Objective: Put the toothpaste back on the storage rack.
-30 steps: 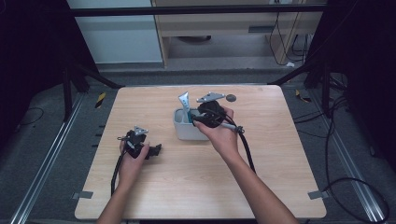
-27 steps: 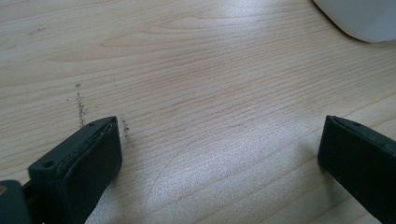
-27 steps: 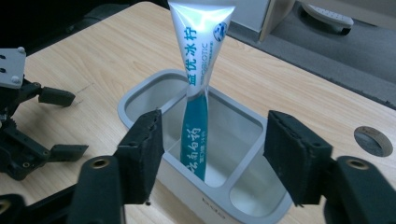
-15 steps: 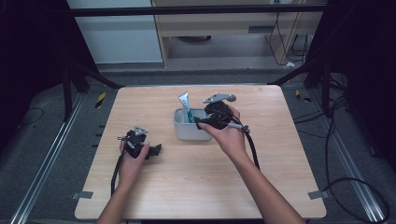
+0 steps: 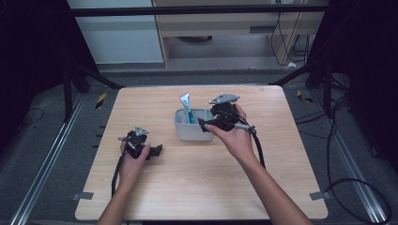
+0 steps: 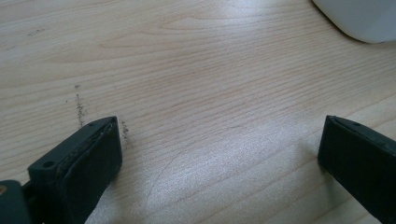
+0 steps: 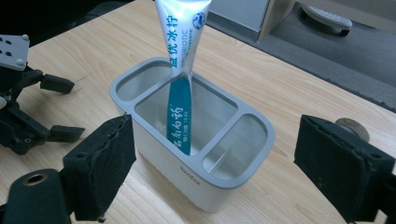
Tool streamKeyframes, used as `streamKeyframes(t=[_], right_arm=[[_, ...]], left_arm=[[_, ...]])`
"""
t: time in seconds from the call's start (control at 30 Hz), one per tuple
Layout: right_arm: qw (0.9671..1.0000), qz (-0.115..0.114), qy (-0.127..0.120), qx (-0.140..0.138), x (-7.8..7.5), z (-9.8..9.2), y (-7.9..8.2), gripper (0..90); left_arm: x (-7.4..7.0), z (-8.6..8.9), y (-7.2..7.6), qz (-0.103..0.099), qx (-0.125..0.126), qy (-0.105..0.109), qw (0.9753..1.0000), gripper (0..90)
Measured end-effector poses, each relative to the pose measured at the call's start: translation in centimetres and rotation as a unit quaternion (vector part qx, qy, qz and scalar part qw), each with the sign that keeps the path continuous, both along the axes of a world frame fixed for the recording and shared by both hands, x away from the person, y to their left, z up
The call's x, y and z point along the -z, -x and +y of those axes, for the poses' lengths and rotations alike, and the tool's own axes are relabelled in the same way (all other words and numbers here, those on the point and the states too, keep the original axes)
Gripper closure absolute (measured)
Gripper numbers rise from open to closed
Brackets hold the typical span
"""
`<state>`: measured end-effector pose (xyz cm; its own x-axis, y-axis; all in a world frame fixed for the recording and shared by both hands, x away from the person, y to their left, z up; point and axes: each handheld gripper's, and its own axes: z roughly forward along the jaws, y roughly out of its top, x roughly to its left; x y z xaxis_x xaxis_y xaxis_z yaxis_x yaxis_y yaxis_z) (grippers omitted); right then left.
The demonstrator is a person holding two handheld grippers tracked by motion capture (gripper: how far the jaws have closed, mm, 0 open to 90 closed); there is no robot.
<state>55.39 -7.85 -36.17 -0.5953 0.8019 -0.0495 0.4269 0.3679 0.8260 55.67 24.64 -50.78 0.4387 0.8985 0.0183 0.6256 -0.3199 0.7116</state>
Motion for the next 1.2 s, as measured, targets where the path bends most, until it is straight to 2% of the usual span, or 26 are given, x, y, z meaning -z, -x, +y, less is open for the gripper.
streamKeyframes(t=[0.4, 0.73, 1.2], right_arm=[[0.9995, -0.019, -0.007, 0.025, -0.1, -2.7, 0.4, 10.6], [0.9992, -0.01, -0.007, 0.038, 0.7, -4.8, 0.9, 10.0], [0.9983, -0.009, 0.0, 0.057, 2.0, -8.7, 1.3, 7.5]], left_arm=[[0.0, 0.0, 0.0, 0.0, 0.0, 0.0, 1.0, 0.0], [0.0, 0.0, 0.0, 0.0, 0.0, -0.001, 1.0, 0.0], [0.0, -0.1, -0.1, 0.0, 0.0, 0.001, 1.0, 0.0]])
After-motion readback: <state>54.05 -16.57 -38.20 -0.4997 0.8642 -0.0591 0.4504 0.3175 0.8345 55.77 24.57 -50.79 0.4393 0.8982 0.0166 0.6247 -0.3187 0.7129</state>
